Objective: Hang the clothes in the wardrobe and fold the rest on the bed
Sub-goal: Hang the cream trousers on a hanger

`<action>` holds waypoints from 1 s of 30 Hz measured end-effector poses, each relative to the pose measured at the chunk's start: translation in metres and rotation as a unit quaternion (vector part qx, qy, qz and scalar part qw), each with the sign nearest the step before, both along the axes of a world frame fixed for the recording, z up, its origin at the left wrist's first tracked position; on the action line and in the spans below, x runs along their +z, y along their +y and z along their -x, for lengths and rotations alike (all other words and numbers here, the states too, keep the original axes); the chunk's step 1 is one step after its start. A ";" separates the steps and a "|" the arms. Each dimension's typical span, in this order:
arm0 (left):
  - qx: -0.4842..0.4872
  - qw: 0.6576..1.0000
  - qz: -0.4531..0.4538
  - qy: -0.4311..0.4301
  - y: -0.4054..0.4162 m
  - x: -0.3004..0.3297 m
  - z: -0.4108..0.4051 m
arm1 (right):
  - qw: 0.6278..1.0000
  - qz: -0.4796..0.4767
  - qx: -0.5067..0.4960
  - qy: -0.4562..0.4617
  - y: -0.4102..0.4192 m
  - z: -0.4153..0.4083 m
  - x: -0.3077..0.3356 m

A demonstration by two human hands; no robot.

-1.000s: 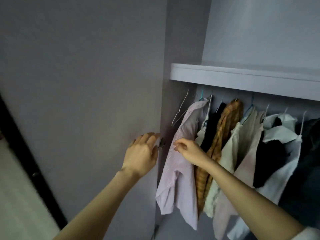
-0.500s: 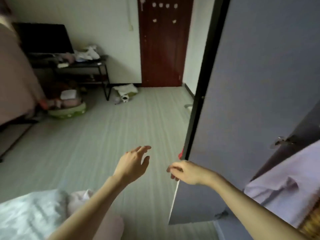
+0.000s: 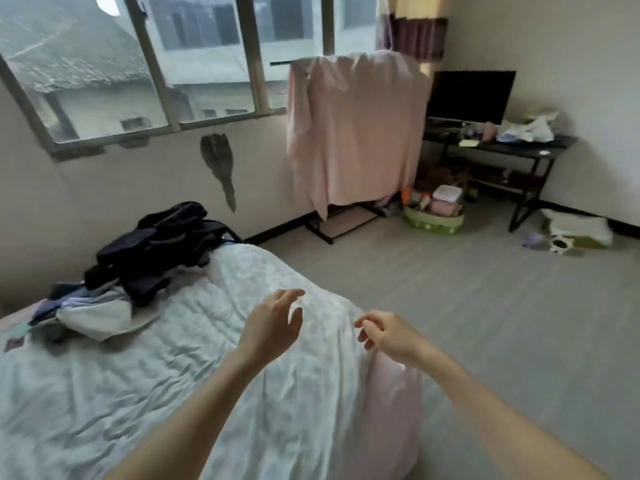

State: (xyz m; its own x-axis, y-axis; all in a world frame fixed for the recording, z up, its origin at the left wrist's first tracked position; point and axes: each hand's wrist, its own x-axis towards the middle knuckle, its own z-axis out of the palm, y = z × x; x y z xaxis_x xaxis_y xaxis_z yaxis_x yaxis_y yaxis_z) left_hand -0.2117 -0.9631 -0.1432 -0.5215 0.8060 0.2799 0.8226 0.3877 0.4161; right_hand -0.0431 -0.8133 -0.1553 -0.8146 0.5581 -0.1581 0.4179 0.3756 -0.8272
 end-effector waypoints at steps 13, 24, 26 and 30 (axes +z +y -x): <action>0.256 0.964 0.012 -0.072 -0.124 -0.043 0.226 | 0.982 -0.037 0.184 -0.032 -0.066 0.293 -0.017; 0.369 0.914 0.030 -0.167 -0.187 -0.110 0.405 | 0.965 -0.050 0.245 -0.083 -0.104 0.518 -0.082; 0.381 0.907 0.035 -0.174 -0.188 -0.124 0.439 | 0.959 -0.064 0.259 -0.091 -0.105 0.558 -0.098; 0.406 0.896 0.036 -0.179 -0.180 -0.156 0.501 | 0.956 -0.070 0.268 -0.101 -0.100 0.629 -0.140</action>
